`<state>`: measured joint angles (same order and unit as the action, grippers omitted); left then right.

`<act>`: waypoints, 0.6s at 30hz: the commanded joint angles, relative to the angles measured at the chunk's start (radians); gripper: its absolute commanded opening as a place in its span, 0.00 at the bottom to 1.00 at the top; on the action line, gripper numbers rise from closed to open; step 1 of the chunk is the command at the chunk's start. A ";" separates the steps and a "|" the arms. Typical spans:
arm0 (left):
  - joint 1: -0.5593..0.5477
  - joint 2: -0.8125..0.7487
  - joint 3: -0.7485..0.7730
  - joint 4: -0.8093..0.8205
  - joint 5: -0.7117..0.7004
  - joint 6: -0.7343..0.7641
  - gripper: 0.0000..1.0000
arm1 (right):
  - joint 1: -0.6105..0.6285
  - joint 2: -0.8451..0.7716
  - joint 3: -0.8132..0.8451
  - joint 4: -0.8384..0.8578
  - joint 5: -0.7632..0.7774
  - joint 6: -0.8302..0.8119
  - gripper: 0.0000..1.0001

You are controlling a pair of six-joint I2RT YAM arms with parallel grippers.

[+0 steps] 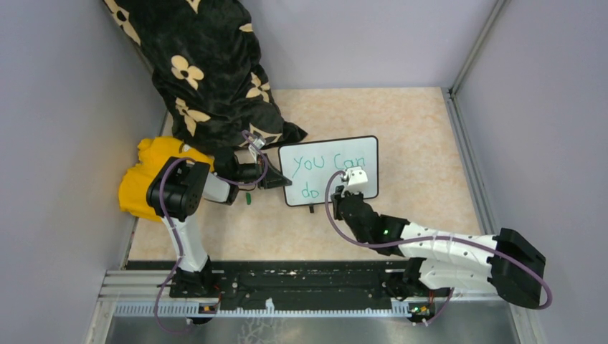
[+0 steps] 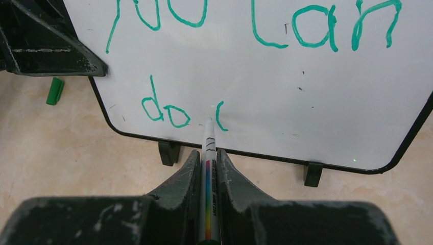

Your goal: Write a sentence on the whiteboard

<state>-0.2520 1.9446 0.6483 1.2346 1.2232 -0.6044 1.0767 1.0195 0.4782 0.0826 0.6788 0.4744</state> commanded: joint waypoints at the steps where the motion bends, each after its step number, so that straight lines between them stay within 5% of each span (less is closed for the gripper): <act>1: -0.003 -0.003 0.005 -0.051 0.006 -0.008 0.15 | -0.006 0.020 0.050 0.058 0.008 0.000 0.00; 18: -0.003 0.000 0.005 -0.052 0.006 -0.007 0.15 | -0.006 0.052 0.053 0.094 0.024 -0.001 0.00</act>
<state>-0.2520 1.9446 0.6487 1.2343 1.2232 -0.6044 1.0767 1.0637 0.4786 0.1165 0.6884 0.4744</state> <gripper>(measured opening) 0.158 0.118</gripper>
